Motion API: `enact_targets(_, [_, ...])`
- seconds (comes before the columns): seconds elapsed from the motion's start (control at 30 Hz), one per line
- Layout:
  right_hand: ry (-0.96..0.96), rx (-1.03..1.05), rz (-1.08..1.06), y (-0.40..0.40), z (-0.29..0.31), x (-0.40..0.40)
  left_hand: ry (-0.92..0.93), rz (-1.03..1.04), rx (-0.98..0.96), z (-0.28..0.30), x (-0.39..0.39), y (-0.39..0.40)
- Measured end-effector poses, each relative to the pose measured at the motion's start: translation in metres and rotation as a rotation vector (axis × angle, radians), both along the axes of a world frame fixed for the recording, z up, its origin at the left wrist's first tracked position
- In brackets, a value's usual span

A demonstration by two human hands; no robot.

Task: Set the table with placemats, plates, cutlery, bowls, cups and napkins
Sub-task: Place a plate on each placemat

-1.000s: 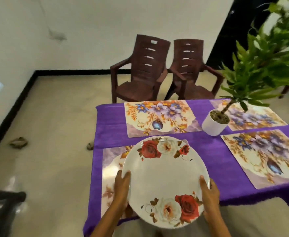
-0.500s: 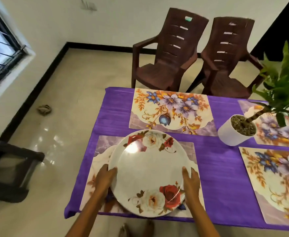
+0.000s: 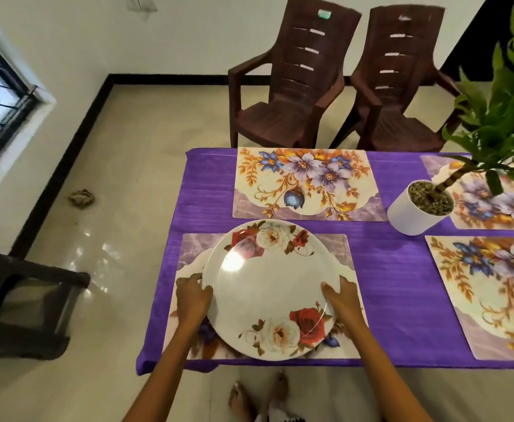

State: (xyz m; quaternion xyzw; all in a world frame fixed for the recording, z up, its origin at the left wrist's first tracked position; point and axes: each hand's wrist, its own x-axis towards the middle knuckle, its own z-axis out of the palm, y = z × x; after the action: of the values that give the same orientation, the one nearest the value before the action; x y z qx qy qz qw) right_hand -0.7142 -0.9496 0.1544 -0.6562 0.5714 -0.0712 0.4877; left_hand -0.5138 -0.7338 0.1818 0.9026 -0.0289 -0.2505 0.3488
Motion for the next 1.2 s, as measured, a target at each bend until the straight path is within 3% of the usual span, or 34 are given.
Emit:
enact_targets(0.17, [0.060,0.047,-0.050,0.009,0.011,-0.006,0.211,0.163,-0.186,0.025,0.018,-0.006])
enact_targets(0.3, [0.033,0.090,-0.103,0.015,0.017,0.000,0.274,0.220,-0.196,0.034,0.026,-0.011])
enact_targets(0.43, [0.278,0.057,-0.103,0.019,0.024,0.017,0.385,0.217,-0.204,0.039,0.028,-0.012])
enact_targets(0.57, [0.338,0.042,-0.092,0.017,0.023,0.020,0.461,0.160,-0.194,0.037,0.030,-0.011])
enact_targets(0.8, [0.231,0.087,-0.080,0.002,0.014,0.006,0.265,-0.005,-0.115,0.034,0.013,-0.011])
enact_targets(0.93, [0.105,0.129,-0.202,-0.007,0.012,-0.006,0.226,-0.083,-0.052,0.038,-0.006,-0.016])
enact_targets(1.2, [-0.030,0.073,-0.377,-0.012,0.030,-0.048,0.214,-0.076,-0.183,0.032,-0.040,-0.040])
